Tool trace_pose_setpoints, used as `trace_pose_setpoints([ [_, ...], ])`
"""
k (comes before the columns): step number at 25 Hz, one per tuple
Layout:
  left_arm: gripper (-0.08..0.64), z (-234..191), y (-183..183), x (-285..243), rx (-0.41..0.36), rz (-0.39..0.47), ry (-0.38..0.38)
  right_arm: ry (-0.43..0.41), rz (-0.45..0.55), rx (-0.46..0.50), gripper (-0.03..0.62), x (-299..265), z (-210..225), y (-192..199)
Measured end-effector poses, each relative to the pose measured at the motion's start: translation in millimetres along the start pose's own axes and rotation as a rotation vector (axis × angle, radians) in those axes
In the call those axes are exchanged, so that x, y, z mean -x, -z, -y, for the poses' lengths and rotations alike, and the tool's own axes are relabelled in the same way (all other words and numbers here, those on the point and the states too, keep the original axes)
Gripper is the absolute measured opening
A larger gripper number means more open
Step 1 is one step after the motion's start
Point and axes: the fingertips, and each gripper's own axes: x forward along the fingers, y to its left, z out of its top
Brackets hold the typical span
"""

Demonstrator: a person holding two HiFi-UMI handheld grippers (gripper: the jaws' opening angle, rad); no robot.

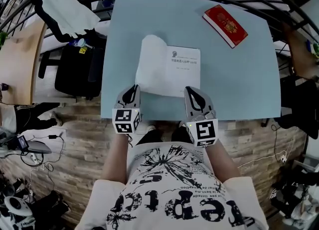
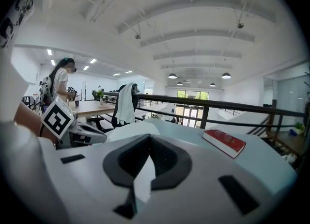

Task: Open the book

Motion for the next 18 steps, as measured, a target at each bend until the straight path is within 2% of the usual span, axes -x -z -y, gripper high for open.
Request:
trace_pose_setpoints([
  [6, 0.034, -33, 51, -11, 0.039, -0.12, -0.01, 0.026, -0.013, -0.012, 0.011, -18, -21, 3],
  [14, 0.055, -46, 89, -28, 0.166, -0.255, 0.014, 0.066, -0.011, -0.009, 0.011, -21, -41, 10],
  [15, 0.071, -48, 92, -28, 0.182, -0.266, 0.006, 0.069, -0.012, -0.007, 0.011, -20, -43, 12],
  [17, 0.159, -52, 94, -27, 0.211, -0.276, -0.01, 0.073, -0.014, -0.003, 0.011, -16, -46, 13],
  [18, 0.17, -53, 95, -25, 0.224, -0.276, -0.014, 0.075, -0.013, -0.003, 0.011, -13, -46, 13],
])
